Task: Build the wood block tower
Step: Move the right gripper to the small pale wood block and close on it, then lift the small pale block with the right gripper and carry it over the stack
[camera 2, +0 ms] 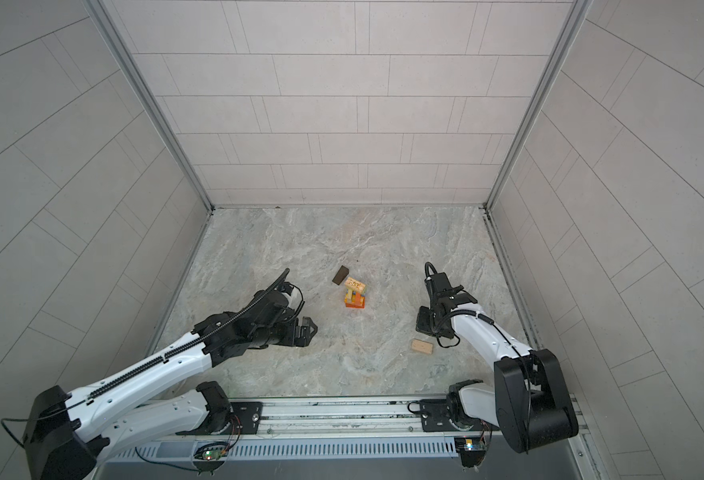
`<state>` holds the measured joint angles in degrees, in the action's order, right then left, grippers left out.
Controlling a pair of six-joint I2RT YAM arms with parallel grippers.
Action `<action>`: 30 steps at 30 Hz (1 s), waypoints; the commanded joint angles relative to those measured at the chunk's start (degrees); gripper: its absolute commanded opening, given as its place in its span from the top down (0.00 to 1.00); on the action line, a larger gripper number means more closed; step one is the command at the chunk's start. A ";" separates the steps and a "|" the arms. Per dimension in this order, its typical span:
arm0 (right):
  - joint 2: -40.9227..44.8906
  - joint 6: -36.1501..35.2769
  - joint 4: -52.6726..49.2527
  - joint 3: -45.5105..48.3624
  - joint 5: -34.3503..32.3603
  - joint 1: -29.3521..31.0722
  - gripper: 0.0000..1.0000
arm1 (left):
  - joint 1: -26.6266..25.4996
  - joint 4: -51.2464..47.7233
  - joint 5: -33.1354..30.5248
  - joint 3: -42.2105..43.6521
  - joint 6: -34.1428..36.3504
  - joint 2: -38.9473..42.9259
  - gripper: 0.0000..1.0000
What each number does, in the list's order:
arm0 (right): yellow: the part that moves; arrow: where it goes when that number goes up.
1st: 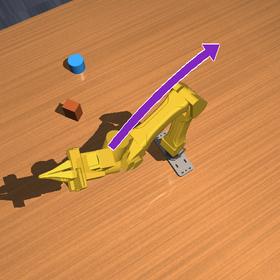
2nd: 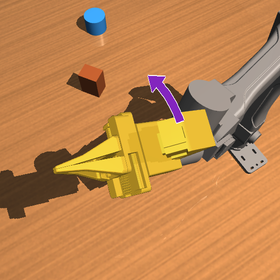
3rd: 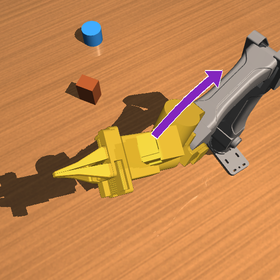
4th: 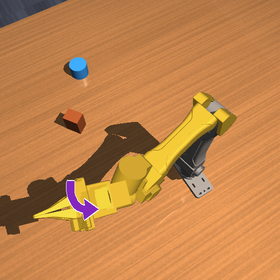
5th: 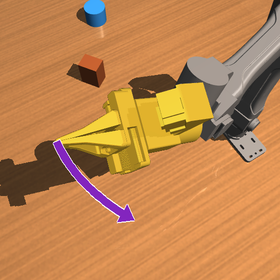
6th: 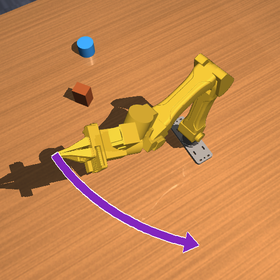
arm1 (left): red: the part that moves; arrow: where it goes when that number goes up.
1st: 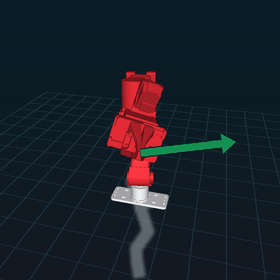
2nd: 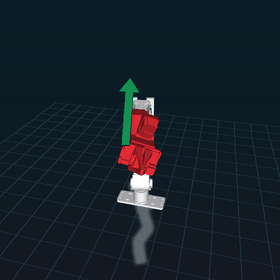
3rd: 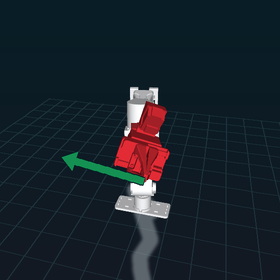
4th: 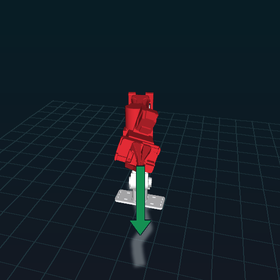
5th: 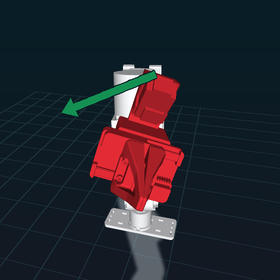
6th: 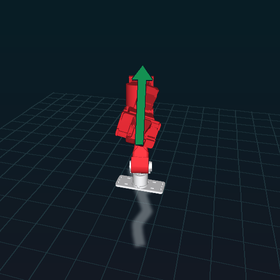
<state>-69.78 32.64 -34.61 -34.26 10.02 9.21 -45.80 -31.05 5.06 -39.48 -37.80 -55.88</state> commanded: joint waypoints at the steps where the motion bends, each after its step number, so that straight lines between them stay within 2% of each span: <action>1: 3.72 3.61 1.64 2.84 -1.58 0.01 1.00 | -0.25 -0.01 -1.19 1.40 -0.96 1.64 0.00; 3: 5.89 3.65 1.21 3.81 -1.58 0.02 0.98 | -0.25 -0.07 -1.19 1.94 -1.09 2.31 0.00; 6: 9.64 3.87 -0.55 4.51 -1.43 0.07 0.67 | -0.24 -0.33 -1.27 2.39 -1.10 3.08 0.00; 8: 12.42 4.40 -2.01 5.00 -1.51 0.08 0.56 | -0.21 -0.40 -1.19 2.48 -1.08 3.44 0.00; 13: 19.63 6.11 -3.42 7.68 -1.20 0.02 0.48 | -0.23 -0.50 -1.11 2.49 -1.13 3.85 0.00; 17: 21.23 8.01 -2.99 9.69 1.59 1.03 0.34 | -0.25 -0.44 -0.93 2.70 -0.96 4.21 0.00; 22: 19.89 12.13 -0.16 11.34 -2.38 7.87 0.20 | -0.25 0.27 -0.84 3.35 -0.96 4.16 0.00; 27: 15.77 15.62 2.36 10.70 -9.95 16.92 0.16 | -0.25 0.38 -0.91 4.15 -0.98 4.65 0.00; 30: 11.72 15.63 1.94 9.48 -11.47 18.20 0.19 | -0.25 0.31 -1.39 4.58 -0.96 5.45 0.00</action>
<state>-55.79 45.58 -33.01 -23.68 3.33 26.52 -45.80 -30.92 4.73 -35.75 -38.61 -51.79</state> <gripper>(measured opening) 0.820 0.999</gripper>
